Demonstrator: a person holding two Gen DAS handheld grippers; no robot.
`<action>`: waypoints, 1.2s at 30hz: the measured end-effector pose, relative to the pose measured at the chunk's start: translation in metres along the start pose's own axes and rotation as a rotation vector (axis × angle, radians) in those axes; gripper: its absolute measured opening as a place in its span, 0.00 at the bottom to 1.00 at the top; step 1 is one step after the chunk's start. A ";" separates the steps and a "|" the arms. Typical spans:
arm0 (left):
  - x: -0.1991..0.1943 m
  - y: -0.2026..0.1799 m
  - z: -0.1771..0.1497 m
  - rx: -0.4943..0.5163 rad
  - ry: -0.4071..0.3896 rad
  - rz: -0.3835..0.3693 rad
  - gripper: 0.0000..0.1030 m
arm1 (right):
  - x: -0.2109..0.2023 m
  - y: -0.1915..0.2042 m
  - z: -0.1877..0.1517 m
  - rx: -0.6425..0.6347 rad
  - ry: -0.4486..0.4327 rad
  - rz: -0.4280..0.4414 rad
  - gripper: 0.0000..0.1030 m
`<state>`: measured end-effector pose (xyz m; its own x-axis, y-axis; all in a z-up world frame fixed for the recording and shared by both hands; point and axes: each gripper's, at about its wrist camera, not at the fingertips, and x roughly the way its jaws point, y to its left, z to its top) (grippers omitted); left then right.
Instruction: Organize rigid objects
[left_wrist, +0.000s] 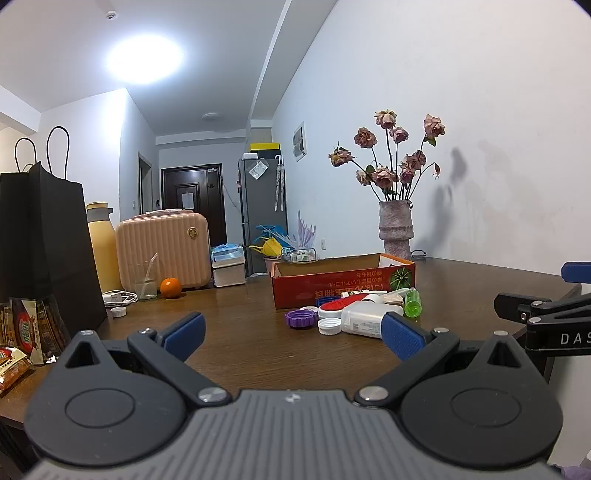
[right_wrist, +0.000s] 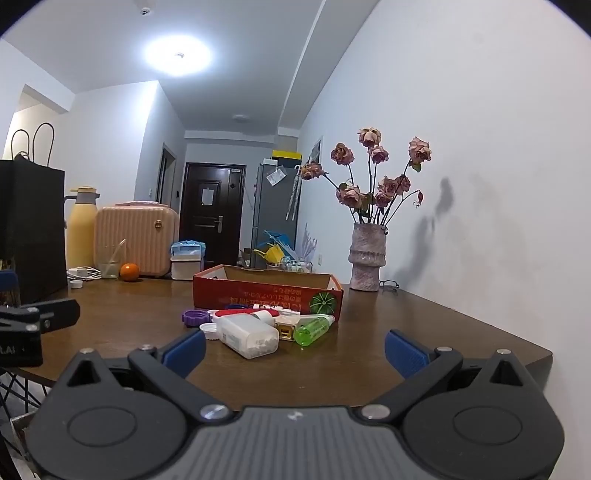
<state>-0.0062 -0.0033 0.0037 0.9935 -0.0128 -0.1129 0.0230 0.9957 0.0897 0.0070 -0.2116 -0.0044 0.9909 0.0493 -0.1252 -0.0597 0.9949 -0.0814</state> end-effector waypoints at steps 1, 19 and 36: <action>0.000 0.000 0.000 0.000 0.000 -0.001 1.00 | 0.000 0.000 0.000 -0.001 -0.001 0.001 1.00; 0.001 -0.001 -0.001 -0.001 0.003 0.000 1.00 | 0.002 -0.001 -0.001 0.006 0.002 0.003 1.00; 0.001 -0.003 -0.002 0.001 -0.001 0.000 1.00 | 0.002 -0.001 -0.001 0.007 0.000 0.002 1.00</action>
<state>-0.0057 -0.0056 0.0016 0.9936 -0.0133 -0.1120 0.0235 0.9956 0.0906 0.0087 -0.2131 -0.0058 0.9908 0.0513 -0.1254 -0.0609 0.9954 -0.0738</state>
